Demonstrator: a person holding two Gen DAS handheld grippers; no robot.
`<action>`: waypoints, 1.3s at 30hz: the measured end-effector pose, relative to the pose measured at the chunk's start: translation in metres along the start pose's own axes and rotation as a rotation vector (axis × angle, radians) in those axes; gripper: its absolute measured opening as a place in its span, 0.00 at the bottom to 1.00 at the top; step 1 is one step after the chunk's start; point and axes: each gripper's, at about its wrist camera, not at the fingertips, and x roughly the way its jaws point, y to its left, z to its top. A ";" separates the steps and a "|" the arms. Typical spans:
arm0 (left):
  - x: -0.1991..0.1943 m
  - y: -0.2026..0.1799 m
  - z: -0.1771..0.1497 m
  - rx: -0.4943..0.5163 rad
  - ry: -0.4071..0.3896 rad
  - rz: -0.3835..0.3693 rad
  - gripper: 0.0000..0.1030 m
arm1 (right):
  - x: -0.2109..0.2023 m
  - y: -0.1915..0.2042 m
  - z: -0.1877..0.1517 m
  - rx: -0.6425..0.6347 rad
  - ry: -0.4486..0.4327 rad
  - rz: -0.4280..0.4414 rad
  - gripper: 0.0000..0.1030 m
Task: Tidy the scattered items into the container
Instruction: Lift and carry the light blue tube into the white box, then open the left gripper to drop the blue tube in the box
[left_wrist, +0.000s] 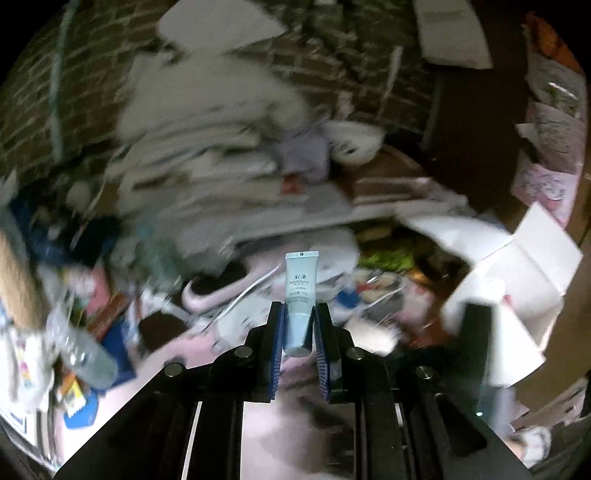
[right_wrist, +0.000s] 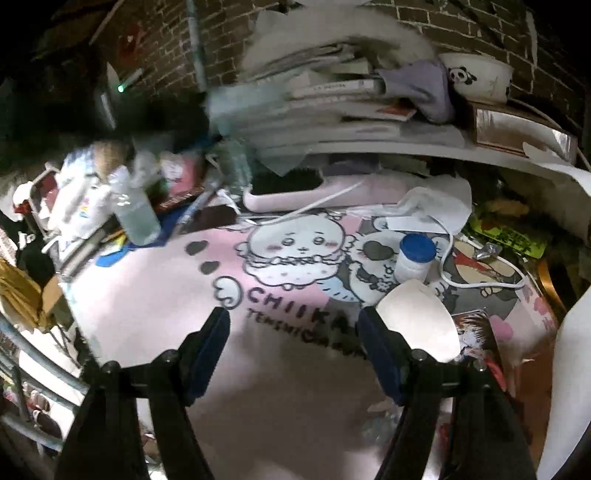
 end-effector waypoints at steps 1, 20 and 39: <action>-0.001 -0.010 0.007 0.020 -0.008 -0.018 0.11 | 0.003 -0.001 0.000 0.002 0.005 -0.004 0.67; 0.077 -0.239 0.022 0.485 0.266 -0.456 0.11 | 0.006 -0.011 -0.001 -0.003 0.008 0.019 0.69; 0.094 -0.259 0.003 0.573 0.296 -0.396 0.61 | 0.002 -0.022 -0.005 -0.005 -0.004 -0.009 0.74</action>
